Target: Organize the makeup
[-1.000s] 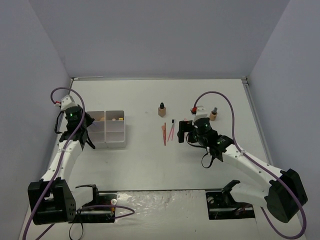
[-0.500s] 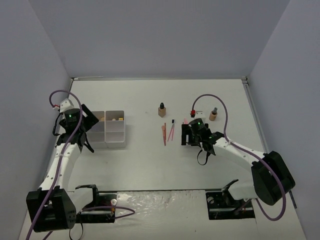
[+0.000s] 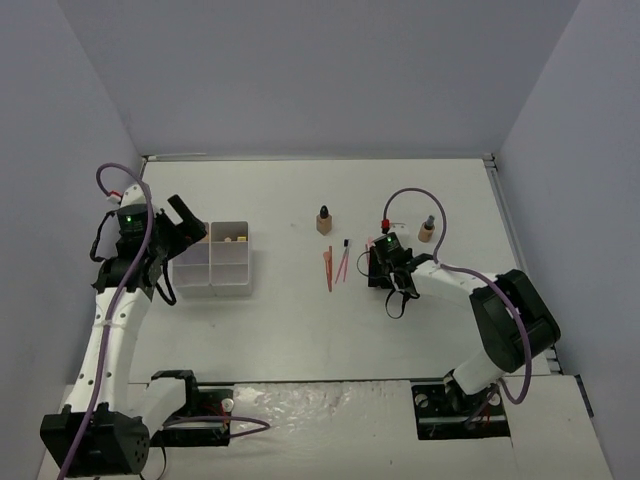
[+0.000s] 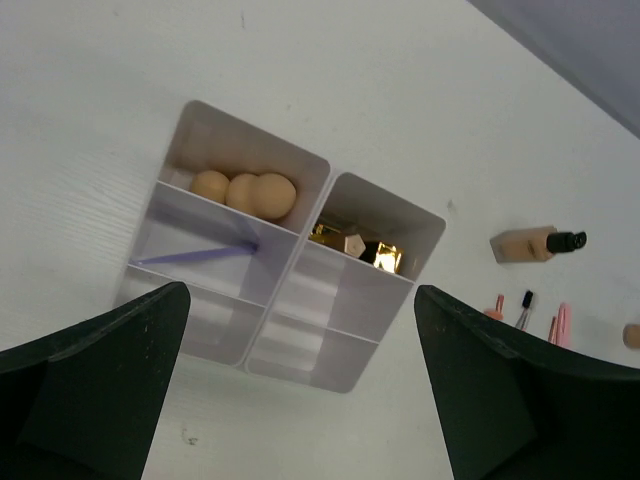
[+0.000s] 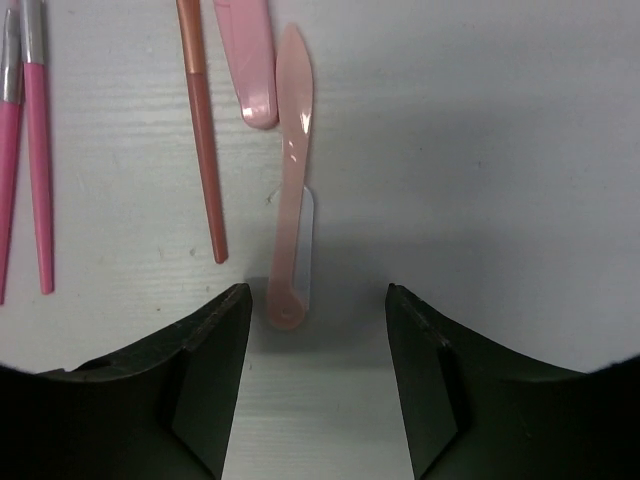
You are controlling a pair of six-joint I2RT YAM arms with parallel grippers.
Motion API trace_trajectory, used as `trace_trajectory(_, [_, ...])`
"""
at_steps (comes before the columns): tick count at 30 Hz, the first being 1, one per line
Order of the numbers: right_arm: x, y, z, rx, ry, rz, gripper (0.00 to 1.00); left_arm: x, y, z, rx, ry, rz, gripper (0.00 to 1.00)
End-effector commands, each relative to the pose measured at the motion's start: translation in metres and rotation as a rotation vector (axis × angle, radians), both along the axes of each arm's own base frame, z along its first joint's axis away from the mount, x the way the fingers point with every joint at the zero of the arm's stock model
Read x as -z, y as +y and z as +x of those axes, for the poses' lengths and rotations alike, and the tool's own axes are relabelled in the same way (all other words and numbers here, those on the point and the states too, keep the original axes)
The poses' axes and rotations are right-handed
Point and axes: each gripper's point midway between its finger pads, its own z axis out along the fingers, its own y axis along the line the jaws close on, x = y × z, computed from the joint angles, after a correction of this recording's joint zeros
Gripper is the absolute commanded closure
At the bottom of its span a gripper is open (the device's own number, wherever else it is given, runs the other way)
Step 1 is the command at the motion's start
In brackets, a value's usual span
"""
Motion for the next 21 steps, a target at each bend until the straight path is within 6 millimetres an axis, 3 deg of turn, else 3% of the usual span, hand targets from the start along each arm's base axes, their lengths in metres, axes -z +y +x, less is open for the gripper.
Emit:
trace_trajectory(1, [0.003,-0.009,0.016,0.074,-0.018,-0.013,0.53,-0.017,-0.038,-0.003,0.149,-0.004,-0.028,0.05])
trace_trajectory(6, [0.013,-0.020,0.010,0.107,0.006,-0.034,0.75,-0.017,-0.070,-0.004,0.242,0.013,-0.027,0.03])
trace_trajectory(10, [0.002,-0.024,0.008,0.112,-0.024,-0.025,1.00,-0.023,-0.100,-0.003,0.310,0.002,-0.062,0.03])
trace_trajectory(12, [-0.007,-0.022,0.009,0.092,-0.048,-0.008,1.00,-0.028,-0.111,-0.003,0.336,-0.010,-0.080,0.03])
trace_trajectory(16, [-0.059,0.009,0.012,-0.048,-0.201,0.112,1.00,-0.044,-0.155,-0.005,0.434,-0.051,-0.138,0.03])
trace_trajectory(21, [-0.137,0.075,-0.005,-0.323,-0.430,0.244,1.00,-0.055,-0.207,-0.006,0.544,-0.061,-0.211,0.03])
